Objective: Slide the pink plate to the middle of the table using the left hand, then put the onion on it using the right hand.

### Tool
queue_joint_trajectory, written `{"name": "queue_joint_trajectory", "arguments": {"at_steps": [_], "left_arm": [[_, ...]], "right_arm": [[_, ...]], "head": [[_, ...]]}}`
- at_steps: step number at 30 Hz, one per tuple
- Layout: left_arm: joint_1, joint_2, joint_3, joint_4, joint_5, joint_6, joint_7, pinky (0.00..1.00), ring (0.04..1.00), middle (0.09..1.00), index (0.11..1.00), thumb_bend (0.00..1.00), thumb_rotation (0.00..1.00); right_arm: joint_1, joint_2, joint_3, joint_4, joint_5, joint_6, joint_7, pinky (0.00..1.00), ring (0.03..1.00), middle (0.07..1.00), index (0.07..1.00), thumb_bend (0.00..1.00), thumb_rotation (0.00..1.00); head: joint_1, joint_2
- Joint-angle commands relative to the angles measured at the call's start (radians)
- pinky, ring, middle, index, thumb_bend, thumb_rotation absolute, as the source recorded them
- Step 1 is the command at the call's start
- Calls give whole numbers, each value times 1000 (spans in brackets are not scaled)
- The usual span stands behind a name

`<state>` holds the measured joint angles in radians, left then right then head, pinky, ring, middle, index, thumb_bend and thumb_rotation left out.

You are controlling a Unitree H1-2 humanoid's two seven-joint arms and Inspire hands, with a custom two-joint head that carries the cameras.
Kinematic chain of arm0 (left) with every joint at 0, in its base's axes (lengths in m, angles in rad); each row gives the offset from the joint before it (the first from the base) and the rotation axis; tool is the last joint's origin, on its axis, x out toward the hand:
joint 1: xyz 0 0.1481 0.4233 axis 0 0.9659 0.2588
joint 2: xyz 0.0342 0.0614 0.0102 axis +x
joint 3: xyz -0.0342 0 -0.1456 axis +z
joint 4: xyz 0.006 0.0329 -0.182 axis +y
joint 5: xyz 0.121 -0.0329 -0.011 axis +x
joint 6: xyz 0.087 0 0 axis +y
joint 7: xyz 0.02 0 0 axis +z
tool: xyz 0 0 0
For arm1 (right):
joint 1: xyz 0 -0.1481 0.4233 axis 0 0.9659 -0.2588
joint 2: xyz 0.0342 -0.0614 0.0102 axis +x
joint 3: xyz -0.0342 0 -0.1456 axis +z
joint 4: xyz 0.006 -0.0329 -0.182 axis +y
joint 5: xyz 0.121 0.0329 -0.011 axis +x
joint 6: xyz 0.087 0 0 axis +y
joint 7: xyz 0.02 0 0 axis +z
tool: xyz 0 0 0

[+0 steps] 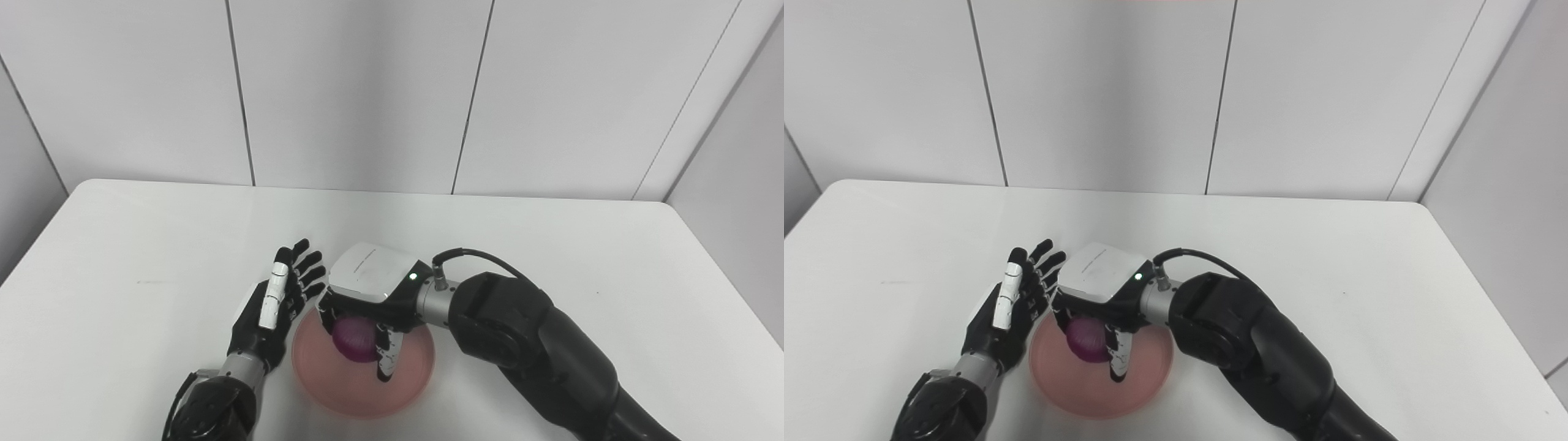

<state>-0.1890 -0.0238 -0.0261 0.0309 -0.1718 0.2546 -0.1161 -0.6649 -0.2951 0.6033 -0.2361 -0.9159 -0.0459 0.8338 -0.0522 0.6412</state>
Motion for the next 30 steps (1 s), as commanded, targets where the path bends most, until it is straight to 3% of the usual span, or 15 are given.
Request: {"name": "queue_joint_trajectory", "arguments": {"at_steps": [1,14,15,17,19,20,21,27,30], "left_arm": [[22,-1,-2,23,3,48,6,857,895,913,926,718,973],[23,-5,3,23,-4,54,7,867,892,907,922,709,965],[23,-4,3,26,-3,53,7,862,890,907,921,712,967],[25,-4,2,26,-2,52,5,857,890,907,921,713,971],[27,-6,0,18,1,58,9,848,892,909,922,706,980],[27,-6,0,16,1,60,10,846,893,911,923,702,983],[27,-6,0,14,2,62,11,845,893,911,923,701,983],[26,-2,-1,24,1,54,6,852,891,913,931,707,986],[27,-2,-4,21,4,52,5,853,895,919,936,701,994]], "right_arm": [[-25,-7,-7,-2,-13,-47,-39,301,448,447,524,519,0],[-10,-7,3,46,-62,-100,-92,363,458,513,487,520,0],[-10,-9,5,49,-65,-104,-95,395,511,612,492,522,83],[-10,-15,9,57,-73,-119,-107,441,562,676,496,523,133],[-7,-18,6,69,-71,-129,-120,551,642,718,652,813,206],[-5,-17,3,73,-71,-134,-125,598,676,735,687,876,229],[-3,-18,1,78,-72,-139,-132,603,680,736,690,882,232],[-12,-32,3,78,-89,-161,-141,855,839,832,755,971,387],[-13,-32,0,75,-87,-163,-138,878,851,845,761,979,416]], "head": [[1,-1],[-1,-2],[-1,-2],[-2,-1],[0,0],[0,0],[-2,0],[-4,-1],[-3,-1]]}}
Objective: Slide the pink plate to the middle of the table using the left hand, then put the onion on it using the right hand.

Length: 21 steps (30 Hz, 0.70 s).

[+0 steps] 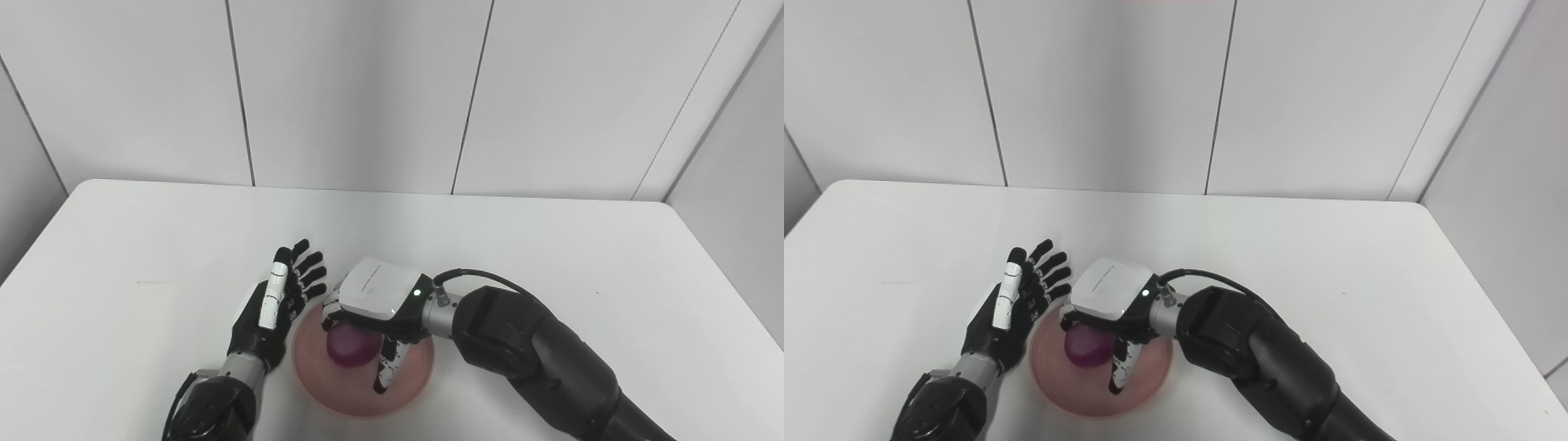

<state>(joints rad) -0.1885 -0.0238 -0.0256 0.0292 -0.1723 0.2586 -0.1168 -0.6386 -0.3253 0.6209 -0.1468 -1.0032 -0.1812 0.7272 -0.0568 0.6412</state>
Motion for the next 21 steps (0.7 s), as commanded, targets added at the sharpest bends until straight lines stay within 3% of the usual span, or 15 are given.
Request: {"name": "queue_joint_trajectory", "arguments": {"at_steps": [1,9,12,18,21], "left_arm": [[27,-2,-5,21,6,49,7,855,897,920,936,699,995],[27,-2,-1,29,-3,52,3,855,896,925,930,711,989],[26,-3,1,29,-2,55,6,850,892,914,926,726,977],[23,-5,3,35,-3,55,8,846,884,899,920,725,979],[23,-5,2,33,-3,55,6,856,892,905,920,715,977]], "right_arm": [[-39,-2,-19,-15,0,-30,-32,880,851,848,762,981,423],[-49,-7,-45,-21,25,-52,-44,888,858,860,785,984,450],[-58,-10,-74,-24,72,-69,-61,838,833,843,779,998,445],[-68,9,-180,-40,256,-33,-69,763,813,838,773,1000,424],[-68,23,-243,-49,339,-5,-83,672,781,827,760,1000,446]], "head": [[0,0],[0,0],[-4,0],[-4,-2],[-4,-2]]}}
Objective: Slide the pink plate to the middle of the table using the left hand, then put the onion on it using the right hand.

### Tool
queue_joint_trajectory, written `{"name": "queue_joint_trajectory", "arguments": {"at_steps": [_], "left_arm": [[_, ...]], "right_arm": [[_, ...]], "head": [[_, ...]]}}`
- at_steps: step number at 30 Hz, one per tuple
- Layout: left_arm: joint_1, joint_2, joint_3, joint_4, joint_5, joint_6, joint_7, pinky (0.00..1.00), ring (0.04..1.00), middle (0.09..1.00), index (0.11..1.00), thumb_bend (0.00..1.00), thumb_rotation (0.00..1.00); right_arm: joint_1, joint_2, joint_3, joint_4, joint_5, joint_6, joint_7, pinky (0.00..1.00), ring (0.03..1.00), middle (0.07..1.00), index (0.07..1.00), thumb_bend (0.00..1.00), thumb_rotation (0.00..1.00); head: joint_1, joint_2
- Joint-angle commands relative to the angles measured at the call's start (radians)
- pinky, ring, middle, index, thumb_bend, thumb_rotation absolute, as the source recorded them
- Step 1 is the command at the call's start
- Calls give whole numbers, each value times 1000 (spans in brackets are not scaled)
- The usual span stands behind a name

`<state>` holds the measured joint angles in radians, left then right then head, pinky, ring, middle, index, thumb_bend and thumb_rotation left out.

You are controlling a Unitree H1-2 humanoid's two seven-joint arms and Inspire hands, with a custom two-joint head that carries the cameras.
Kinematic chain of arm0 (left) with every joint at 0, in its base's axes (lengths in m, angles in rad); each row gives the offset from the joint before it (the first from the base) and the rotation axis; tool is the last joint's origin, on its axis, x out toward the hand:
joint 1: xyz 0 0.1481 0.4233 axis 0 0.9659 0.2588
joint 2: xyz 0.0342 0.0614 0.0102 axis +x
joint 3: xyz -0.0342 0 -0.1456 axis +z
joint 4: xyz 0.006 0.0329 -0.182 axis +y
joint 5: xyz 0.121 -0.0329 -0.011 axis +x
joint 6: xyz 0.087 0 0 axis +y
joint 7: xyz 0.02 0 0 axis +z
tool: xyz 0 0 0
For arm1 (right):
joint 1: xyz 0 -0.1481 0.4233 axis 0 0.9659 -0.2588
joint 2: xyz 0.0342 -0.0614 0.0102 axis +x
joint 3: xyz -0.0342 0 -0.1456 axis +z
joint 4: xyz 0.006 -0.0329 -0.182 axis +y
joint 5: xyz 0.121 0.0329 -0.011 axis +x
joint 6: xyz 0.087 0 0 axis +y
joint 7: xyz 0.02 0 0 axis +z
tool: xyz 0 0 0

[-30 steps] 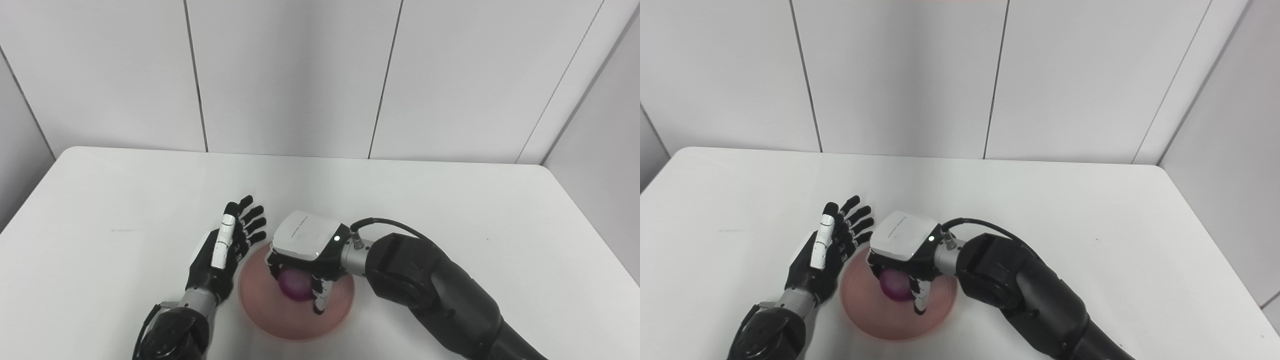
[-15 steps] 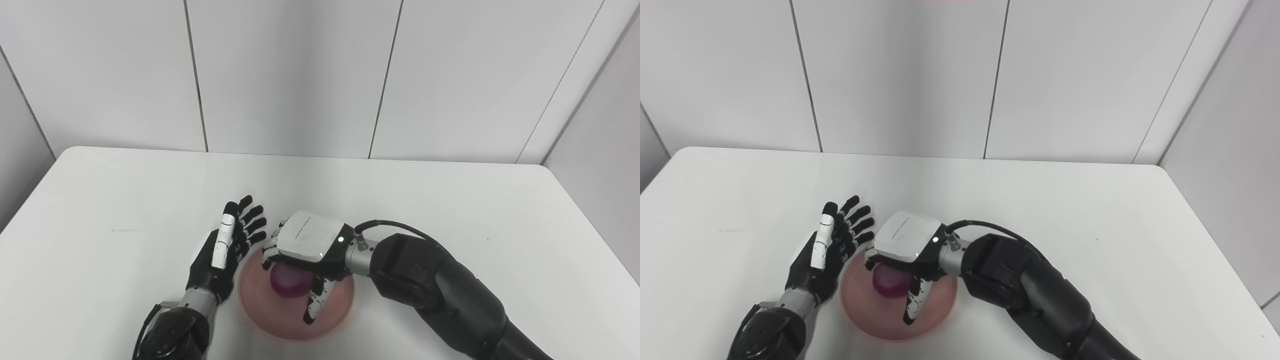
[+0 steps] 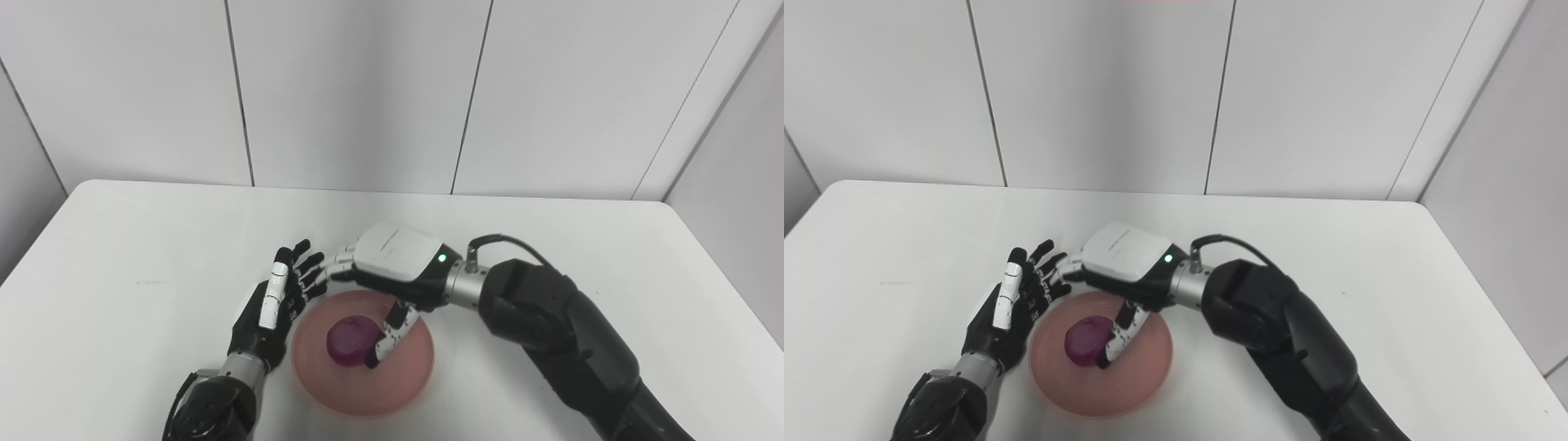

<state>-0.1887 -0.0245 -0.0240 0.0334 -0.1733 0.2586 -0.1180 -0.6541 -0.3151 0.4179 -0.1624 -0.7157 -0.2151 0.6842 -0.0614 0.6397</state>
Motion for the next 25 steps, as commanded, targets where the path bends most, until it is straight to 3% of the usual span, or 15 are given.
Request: {"name": "queue_joint_trajectory", "arguments": {"at_steps": [1,4,5,9,11,12,14,15,17,21,25], "left_arm": [[24,-3,-1,29,-2,54,6,856,893,906,921,712,979],[24,-3,0,28,-1,56,7,849,892,908,922,719,985],[24,-4,1,27,-2,56,8,847,891,907,919,721,981],[27,-4,1,19,-2,54,8,848,891,905,920,723,974],[28,-3,1,13,-1,54,8,839,888,905,922,714,978],[28,-3,3,14,-2,55,9,837,888,906,922,712,978],[26,-3,5,16,-3,55,9,833,884,903,917,714,967],[25,-2,5,16,-3,54,8,834,885,904,917,713,967],[25,1,3,19,-2,49,5,839,885,907,920,708,968],[23,1,4,23,-2,49,4,848,883,905,921,711,968],[22,2,2,23,1,50,5,840,878,901,919,722,966]], "right_arm": [[-45,24,-69,-31,93,62,-40,662,778,826,758,1000,449],[-20,57,-142,-13,199,137,-55,647,795,830,768,1000,563],[-7,71,-170,-5,235,167,-67,672,808,830,780,999,665],[70,163,-294,-46,397,410,-106,802,879,881,830,934,812],[98,196,-332,-52,455,467,-133,843,905,909,880,897,943],[125,228,-374,-44,511,522,-154,851,908,912,889,892,970],[169,271,-433,-29,592,602,-191,981,972,945,919,981,997],[193,292,-462,-22,633,637,-214,985,974,947,920,985,997],[229,333,-505,-14,691,675,-263,997,987,955,929,998,1000],[303,425,-570,-5,815,685,-399,1000,1000,977,944,1000,1000],[372,469,-575,-9,921,685,-514,1000,1000,997,988,944,1000]], "head": [[0,0],[0,1],[1,1],[0,3],[-3,2],[-6,2],[-7,1],[-7,1],[-8,2],[-10,1],[-13,1]]}}
